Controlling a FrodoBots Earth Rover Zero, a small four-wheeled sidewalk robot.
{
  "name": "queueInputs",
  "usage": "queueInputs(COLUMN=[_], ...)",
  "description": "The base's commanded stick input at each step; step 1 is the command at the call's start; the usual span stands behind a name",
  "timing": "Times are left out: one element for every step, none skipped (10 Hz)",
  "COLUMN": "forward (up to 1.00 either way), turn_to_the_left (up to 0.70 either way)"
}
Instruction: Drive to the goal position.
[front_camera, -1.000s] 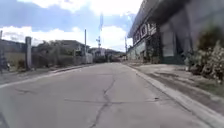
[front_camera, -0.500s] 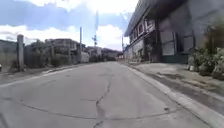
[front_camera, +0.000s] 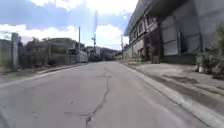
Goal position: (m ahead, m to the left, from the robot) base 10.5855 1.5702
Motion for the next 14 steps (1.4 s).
queueInputs(forward=[0.85, 0.85, 0.85, 0.85, 0.85, 0.85, 0.85, 0.85, 0.85, 0.85, 0.85, 0.85, 0.85, 0.85], turn_to_the_left=[0.00, 0.00, 0.00, 0.00, 0.00, 0.00, 0.00, 0.00, 0.00, 0.00, 0.00, 0.00, 0.00, 0.00])
